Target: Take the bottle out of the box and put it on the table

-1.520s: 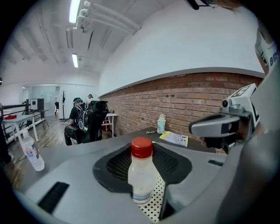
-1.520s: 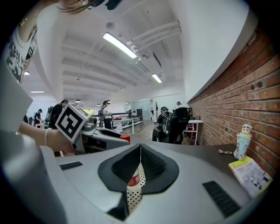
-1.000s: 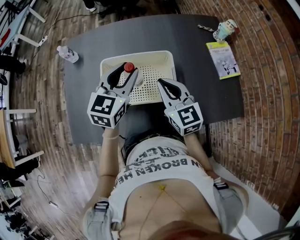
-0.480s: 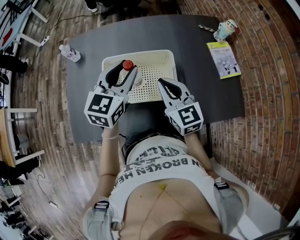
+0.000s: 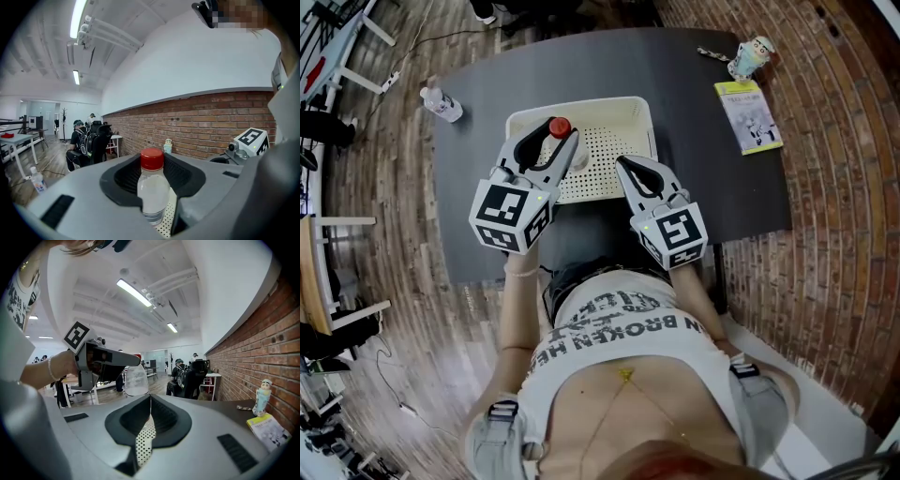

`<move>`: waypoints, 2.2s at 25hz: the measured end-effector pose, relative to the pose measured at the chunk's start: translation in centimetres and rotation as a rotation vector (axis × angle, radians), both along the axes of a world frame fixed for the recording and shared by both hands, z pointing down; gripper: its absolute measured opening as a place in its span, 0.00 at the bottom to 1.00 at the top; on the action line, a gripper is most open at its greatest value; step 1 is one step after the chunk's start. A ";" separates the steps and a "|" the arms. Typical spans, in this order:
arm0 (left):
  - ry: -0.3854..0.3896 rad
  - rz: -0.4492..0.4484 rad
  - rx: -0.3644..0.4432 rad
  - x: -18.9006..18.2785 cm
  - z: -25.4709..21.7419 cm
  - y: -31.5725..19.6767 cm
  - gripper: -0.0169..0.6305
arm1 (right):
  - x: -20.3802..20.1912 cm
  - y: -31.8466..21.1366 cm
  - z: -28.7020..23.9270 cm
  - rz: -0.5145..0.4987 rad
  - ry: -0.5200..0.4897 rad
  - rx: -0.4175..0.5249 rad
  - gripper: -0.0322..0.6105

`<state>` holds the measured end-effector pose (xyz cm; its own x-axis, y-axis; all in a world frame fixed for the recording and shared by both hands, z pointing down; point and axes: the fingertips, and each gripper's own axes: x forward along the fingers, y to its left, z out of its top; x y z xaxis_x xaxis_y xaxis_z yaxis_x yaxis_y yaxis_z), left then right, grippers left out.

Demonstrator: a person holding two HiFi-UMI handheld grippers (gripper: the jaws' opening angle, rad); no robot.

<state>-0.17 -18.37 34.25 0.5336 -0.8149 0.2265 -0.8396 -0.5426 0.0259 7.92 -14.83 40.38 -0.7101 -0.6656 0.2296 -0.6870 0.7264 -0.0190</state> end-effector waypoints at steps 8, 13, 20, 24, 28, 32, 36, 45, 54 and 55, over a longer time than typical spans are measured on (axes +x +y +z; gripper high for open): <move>0.012 0.011 0.001 -1.0 -0.1 0.6 0.26 | -0.9 0.5 -0.2 0.019 0.003 0.003 0.06; 0.021 0.009 0.004 -2.7 -0.5 1.1 0.26 | -2.0 0.9 -0.3 0.028 0.004 0.002 0.06; 0.025 -0.021 0.017 -6.3 -1.3 1.7 0.26 | -4.1 1.1 -0.1 0.035 0.010 -0.003 0.06; 0.020 -0.050 0.020 -8.8 -1.4 2.2 0.26 | -5.5 1.4 0.0 0.032 0.014 -0.007 0.06; 0.020 -0.079 0.019 -11.3 -1.3 2.6 0.26 | -6.7 1.7 0.2 0.033 0.019 -0.010 0.06; 0.030 -0.106 0.014 -13.7 -1.4 3.0 0.26 | -8.1 1.8 0.3 0.032 0.021 -0.015 0.06; 0.034 -0.127 0.010 -15.8 -1.3 3.4 0.26 | -9.3 1.9 0.4 0.030 0.024 -0.018 0.06; 0.026 -0.162 0.003 -19.6 -0.7 4.2 0.26 | -11.7 2.1 0.7 0.033 0.035 -0.022 0.06; 0.045 -0.132 -0.004 -21.7 -0.1 4.3 0.26 | -14.2 2.1 0.7 0.049 0.049 -0.024 0.06; 0.044 -0.125 -0.004 -21.8 0.0 4.3 0.26 | -14.5 2.2 0.7 0.052 0.051 -0.025 0.06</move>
<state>-21.98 -14.05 34.20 0.4371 -0.8748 0.2087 -0.8988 -0.4334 0.0658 -6.54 -12.66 41.12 -0.6616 -0.6952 0.2810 -0.7246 0.6892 -0.0006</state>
